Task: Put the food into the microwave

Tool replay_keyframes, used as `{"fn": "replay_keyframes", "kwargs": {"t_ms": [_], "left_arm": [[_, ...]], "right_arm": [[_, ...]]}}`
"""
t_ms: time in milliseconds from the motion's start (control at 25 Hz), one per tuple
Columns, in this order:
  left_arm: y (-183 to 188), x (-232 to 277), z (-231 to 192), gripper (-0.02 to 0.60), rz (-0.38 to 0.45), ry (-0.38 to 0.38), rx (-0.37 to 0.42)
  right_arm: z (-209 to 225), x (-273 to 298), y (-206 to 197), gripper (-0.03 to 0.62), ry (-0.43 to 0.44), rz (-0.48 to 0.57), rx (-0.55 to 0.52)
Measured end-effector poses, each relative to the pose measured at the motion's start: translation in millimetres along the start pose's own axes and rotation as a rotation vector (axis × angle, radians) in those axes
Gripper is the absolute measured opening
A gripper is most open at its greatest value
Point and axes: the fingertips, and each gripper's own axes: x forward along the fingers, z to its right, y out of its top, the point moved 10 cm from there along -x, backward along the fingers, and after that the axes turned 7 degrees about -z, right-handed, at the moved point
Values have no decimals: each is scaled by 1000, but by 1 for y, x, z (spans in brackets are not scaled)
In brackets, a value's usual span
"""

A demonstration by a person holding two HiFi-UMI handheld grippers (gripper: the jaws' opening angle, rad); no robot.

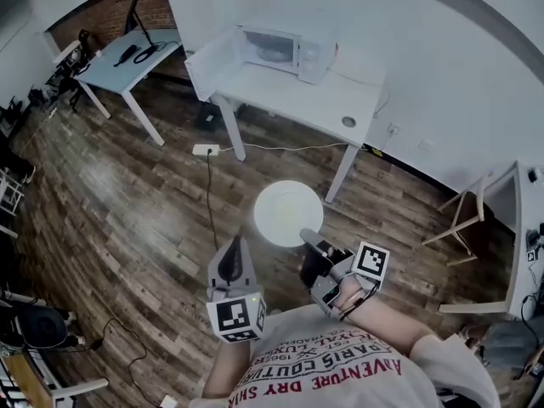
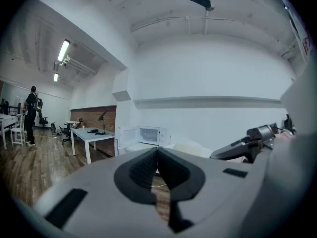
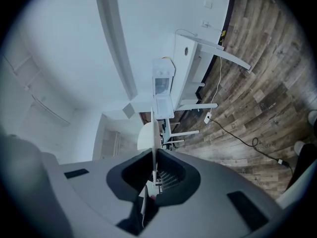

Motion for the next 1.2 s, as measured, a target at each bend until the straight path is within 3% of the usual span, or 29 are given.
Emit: {"fn": "replay_keyframes", "kwargs": {"t_ms": [360, 640, 920, 1200], "left_arm": [[-2, 3, -53, 6, 5, -33, 49], [-11, 18, -85, 6, -40, -28, 22], [-6, 88, -87, 6, -80, 20, 15], [38, 193, -72, 6, -37, 47, 25]], "right_arm": [[5, 44, -29, 29, -24, 2, -17], [14, 81, -34, 29, -29, -6, 12], [25, 117, 23, 28, -42, -30, 46], [5, 168, 127, 28, -6, -73, 30]]}}
